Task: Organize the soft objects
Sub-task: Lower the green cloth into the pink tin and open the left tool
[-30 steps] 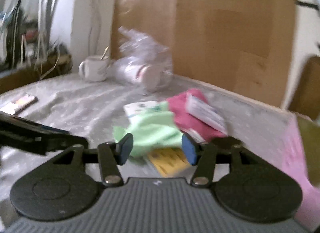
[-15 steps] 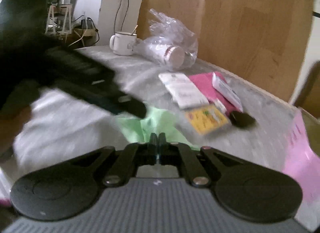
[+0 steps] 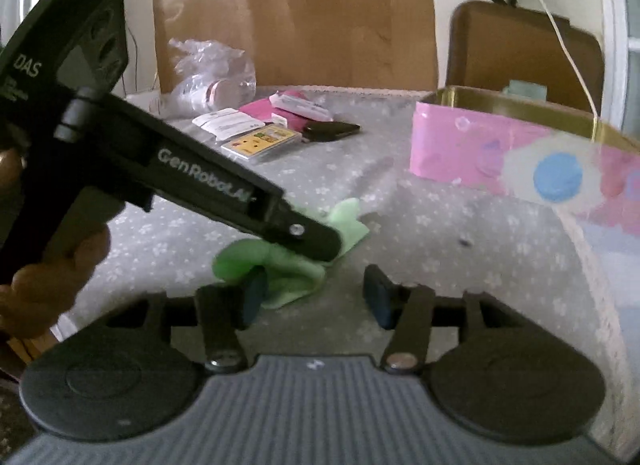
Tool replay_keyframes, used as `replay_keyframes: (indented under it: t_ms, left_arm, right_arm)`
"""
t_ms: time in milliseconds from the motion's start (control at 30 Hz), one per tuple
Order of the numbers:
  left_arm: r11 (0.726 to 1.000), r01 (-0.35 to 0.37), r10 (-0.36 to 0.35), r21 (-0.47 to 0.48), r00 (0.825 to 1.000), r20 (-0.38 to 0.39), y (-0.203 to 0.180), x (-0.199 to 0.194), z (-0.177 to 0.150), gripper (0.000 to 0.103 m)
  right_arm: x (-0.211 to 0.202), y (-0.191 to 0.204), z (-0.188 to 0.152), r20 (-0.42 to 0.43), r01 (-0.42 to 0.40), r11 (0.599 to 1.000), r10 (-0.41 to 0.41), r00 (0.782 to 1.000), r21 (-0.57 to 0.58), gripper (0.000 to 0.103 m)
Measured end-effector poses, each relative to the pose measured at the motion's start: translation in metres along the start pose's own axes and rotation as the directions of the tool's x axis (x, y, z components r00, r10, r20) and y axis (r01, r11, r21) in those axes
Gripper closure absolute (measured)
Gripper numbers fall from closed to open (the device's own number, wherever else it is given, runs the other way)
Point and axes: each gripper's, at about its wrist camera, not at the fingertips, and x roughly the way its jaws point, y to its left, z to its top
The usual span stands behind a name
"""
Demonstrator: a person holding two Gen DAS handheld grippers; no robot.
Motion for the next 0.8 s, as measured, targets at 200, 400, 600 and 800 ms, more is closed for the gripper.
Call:
replay_keyframes:
  t_ms: [200, 400, 600, 800]
  left_arm:
    - [0.992, 0.081, -0.081, 0.096, 0.997, -0.010, -0.036, 0.011, 0.035, 0.092]
    - [0.963, 0.075, -0.101, 0.260, 0.991, 0.090, -0.086, 0.021, 0.100, 0.092]
    - [0.962, 0.035, -0.091, 0.272, 0.977, 0.195, -0.082, 0.041, 0.155, 0.088]
    - [0.987, -0.105, 0.089, 0.119, 0.987, 0.130, -0.038, 0.093, 0.181, 0.064]
  right_arm:
    - [-0.002, -0.012, 0.000, 0.049, 0.014, 1.000, -0.015, 0.999, 0.027, 0.097]
    - [-0.017, -0.033, 0.036, 0.249, 0.160, 0.987, -0.162, 0.955, 0.027, 0.097]
    - [-0.001, -0.080, 0.086, 0.345, 0.240, 0.969, -0.244, 0.906, 0.056, 0.096]
    - [0.065, -0.123, 0.110, 0.148, 0.256, 0.965, -0.260, 0.954, 0.049, 0.075]
